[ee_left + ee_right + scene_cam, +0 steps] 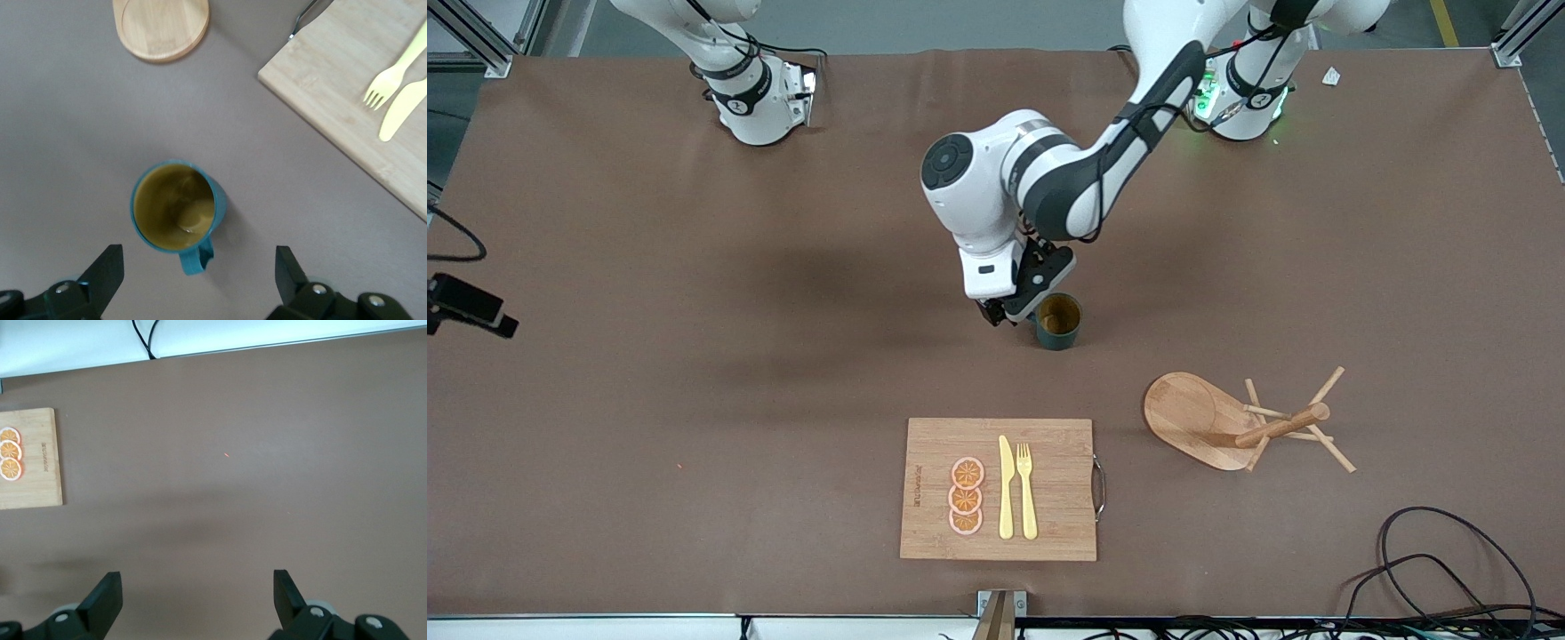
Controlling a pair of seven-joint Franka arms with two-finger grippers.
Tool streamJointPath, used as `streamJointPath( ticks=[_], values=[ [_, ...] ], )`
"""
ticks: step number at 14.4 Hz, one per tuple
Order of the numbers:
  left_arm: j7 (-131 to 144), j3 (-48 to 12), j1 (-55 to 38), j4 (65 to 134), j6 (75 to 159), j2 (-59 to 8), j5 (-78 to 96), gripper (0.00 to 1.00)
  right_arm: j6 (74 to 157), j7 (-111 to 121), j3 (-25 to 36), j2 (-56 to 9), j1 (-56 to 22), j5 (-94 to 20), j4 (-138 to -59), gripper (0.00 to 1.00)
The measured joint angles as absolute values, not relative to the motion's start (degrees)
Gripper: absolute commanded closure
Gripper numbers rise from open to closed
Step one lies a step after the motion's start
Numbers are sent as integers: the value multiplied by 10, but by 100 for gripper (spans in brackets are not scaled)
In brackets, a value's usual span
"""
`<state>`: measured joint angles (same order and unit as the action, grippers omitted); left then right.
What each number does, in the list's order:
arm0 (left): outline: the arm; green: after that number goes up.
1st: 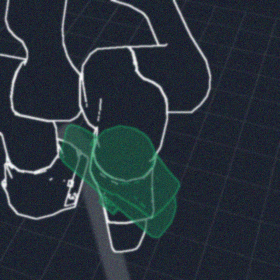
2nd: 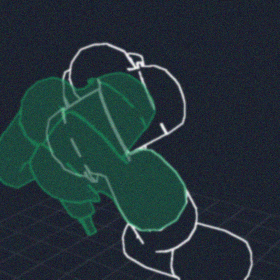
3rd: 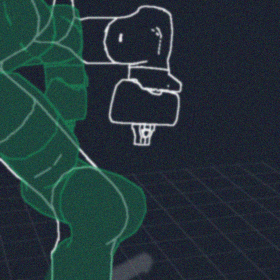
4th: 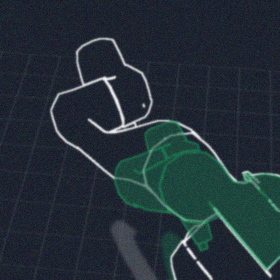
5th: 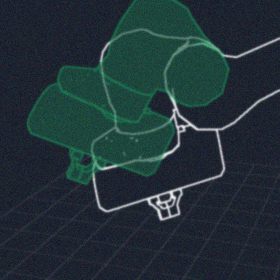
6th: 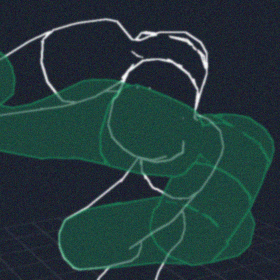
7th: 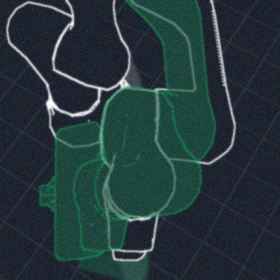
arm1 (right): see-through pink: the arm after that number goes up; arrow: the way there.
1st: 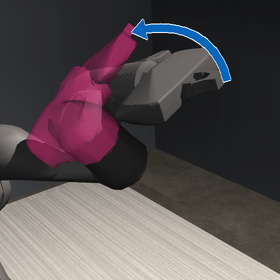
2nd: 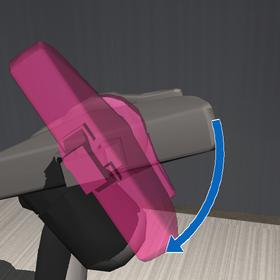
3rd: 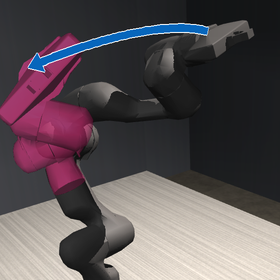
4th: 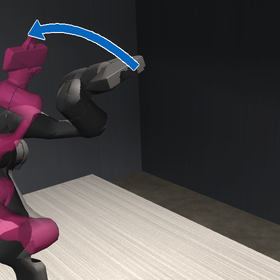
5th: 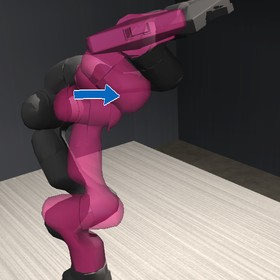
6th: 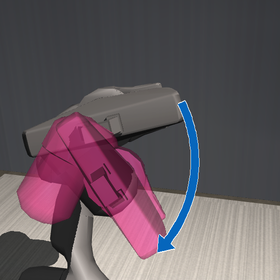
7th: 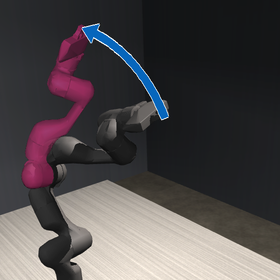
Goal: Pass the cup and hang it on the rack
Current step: 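Lower the left gripper and grasp the teal mug's handle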
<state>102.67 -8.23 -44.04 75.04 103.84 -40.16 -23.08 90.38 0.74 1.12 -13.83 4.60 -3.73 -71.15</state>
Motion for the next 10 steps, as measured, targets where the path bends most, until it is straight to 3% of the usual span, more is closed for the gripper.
streamJointPath(
  ticks=[5,10],
  values=[
    [1124,-21,-509,748,1045,-430,-236,2,918,7,11,-80,46,-21,-779,0],
    [1214,-15,-523,739,1071,-456,-236,6,933,7,12,-26,49,-20,-843,0]
  ],
)
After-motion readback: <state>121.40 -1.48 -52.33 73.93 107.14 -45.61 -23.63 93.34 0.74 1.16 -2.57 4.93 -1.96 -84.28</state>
